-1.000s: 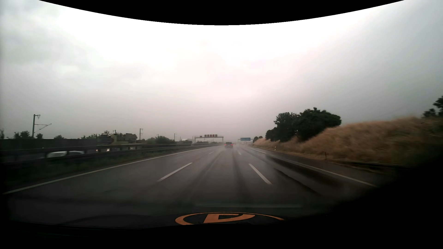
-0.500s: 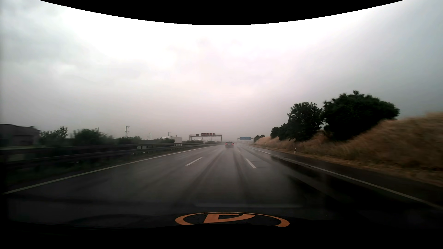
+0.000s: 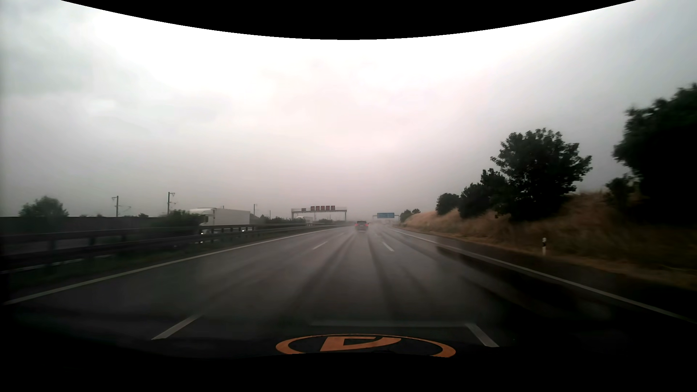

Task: Follow the waypoints while adhering to traffic rules and regulations

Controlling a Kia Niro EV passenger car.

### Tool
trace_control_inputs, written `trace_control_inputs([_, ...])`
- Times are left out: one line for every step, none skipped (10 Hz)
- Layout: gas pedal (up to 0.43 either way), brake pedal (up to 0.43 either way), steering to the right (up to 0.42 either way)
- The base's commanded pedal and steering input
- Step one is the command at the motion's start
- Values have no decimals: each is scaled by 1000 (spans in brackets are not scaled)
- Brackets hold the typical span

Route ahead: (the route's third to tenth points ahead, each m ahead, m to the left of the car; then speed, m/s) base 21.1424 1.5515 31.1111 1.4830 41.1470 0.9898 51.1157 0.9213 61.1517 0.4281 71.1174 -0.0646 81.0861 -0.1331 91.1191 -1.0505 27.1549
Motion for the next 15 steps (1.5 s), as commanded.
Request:
trace_control_inputs([157,0,1])
trace_control_inputs([169,0,1])
trace_control_inputs([177,0,1])
trace_control_inputs([177,0,2])
trace_control_inputs([177,0,2])
trace_control_inputs([189,0,2])
trace_control_inputs([189,0,3])
trace_control_inputs([189,0,2])
trace_control_inputs([189,0,2])
trace_control_inputs([189,0,4])
trace_control_inputs([189,0,5])
trace_control_inputs([189,0,5])
trace_control_inputs([189,0,5])
trace_control_inputs([189,0,4])
trace_control_inputs([189,0,5])
